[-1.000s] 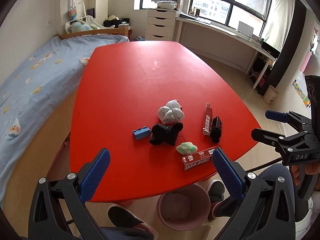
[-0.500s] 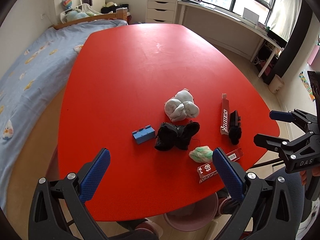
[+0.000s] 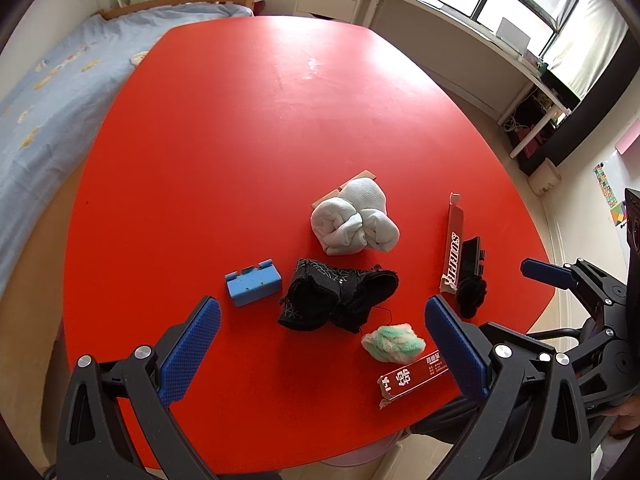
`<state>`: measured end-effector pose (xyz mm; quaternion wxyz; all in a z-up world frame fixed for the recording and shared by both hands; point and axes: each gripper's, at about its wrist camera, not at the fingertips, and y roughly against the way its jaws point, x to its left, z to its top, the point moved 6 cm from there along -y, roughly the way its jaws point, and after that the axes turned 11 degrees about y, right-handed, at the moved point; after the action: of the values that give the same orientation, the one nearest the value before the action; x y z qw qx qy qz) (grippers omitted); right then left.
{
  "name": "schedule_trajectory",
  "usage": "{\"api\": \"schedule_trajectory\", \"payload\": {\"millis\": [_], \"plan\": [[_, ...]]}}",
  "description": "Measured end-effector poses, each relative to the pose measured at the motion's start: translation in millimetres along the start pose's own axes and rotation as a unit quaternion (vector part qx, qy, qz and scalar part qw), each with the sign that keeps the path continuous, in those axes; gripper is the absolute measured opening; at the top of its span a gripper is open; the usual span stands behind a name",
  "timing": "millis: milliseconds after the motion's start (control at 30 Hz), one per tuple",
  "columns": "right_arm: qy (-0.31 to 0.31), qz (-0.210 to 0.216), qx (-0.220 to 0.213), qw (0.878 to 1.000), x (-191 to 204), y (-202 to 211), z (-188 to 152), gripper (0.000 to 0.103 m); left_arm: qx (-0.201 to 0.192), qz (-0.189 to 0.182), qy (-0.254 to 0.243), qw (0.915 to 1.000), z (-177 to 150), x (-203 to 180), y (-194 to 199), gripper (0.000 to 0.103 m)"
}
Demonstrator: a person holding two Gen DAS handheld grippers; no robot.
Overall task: Collect trash
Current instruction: 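Grasp the black sock with the left tool while the right tool grasps the small black item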
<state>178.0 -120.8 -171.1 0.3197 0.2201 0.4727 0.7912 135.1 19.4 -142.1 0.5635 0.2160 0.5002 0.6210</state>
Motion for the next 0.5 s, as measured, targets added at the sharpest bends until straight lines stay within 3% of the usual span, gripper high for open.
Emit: {"api": "schedule_trajectory", "payload": {"millis": [33,233,300,367,500], "plan": [[0.0,0.001,0.003,1.0,1,-2,0,0.084,0.001,0.0,-0.001,1.0,0,-2,-2,0.098],[-0.001,0.013,0.008,1.0,5,-8,0,0.07,0.001,0.008,0.0,1.0,2,-3,-8,0.097],[-0.002,0.016,0.011,1.0,5,-10,0,0.064,0.002,0.01,-0.001,0.9999,2,-2,-10,0.092],[-0.002,0.017,0.013,1.0,5,-12,-1,0.058,0.005,0.013,-0.002,0.9999,2,-2,-13,0.08],[-0.004,0.02,0.014,1.0,4,-14,-1,0.043,0.006,0.014,-0.004,0.9999,2,-3,-16,0.071]]}}
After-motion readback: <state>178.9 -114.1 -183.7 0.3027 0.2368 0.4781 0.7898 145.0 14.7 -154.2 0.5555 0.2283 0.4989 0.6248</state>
